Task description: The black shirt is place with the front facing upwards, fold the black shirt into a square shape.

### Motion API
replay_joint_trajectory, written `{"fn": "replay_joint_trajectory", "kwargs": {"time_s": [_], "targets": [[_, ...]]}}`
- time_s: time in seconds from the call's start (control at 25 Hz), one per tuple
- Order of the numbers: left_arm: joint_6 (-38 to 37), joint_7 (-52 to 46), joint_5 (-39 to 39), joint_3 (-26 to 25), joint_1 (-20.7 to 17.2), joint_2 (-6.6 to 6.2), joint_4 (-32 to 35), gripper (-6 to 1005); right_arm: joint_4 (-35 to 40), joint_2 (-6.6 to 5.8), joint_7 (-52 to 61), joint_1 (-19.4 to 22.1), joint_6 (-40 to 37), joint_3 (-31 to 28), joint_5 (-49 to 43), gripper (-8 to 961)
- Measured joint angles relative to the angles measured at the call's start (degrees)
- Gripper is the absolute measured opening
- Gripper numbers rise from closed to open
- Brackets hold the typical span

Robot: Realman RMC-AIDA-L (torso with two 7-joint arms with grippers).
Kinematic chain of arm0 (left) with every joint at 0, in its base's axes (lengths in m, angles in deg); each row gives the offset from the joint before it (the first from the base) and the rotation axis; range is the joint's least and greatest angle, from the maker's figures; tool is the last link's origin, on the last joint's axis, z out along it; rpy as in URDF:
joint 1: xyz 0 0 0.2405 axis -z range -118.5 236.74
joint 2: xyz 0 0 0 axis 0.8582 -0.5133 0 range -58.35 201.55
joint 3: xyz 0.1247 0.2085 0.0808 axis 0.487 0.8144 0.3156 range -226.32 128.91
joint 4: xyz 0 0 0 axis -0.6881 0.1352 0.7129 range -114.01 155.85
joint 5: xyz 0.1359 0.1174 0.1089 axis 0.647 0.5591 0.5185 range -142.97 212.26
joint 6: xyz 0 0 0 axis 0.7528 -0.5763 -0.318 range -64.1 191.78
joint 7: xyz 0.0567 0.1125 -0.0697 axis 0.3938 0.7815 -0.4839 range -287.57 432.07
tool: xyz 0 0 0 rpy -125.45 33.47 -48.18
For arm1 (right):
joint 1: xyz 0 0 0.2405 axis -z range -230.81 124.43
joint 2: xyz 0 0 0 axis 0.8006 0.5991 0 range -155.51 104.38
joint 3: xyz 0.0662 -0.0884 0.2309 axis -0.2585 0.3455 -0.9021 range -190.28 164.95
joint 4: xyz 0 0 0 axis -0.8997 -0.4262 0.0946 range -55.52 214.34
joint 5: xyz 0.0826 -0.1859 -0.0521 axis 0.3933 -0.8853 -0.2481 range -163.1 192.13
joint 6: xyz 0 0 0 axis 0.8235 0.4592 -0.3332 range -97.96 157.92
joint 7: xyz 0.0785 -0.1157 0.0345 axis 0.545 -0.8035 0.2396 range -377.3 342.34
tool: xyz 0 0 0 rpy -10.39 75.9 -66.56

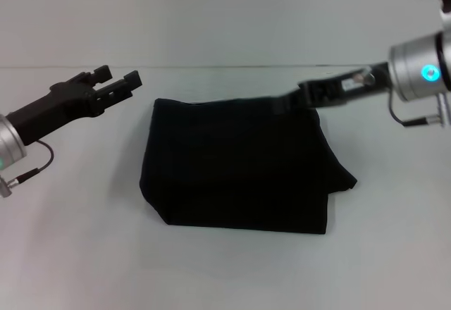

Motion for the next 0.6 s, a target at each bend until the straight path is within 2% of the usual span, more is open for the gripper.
{"fn": "replay_joint_trajectory", "kwargs": {"time_s": [0.24,0.6], "targets": [[-0.01,-0.03,0.33,0.03,0.57,0.38,-0.15,842,0.31,-0.40,-0.45,3.94,-0.30,-0.49,-0.42,26],[0.00,-0.04,0.52,0.03,1.11,0.56,-0.34,842,-2.54,-0.33,-1.52,6.44,2.09,-0.72,-0.41,39]]}}
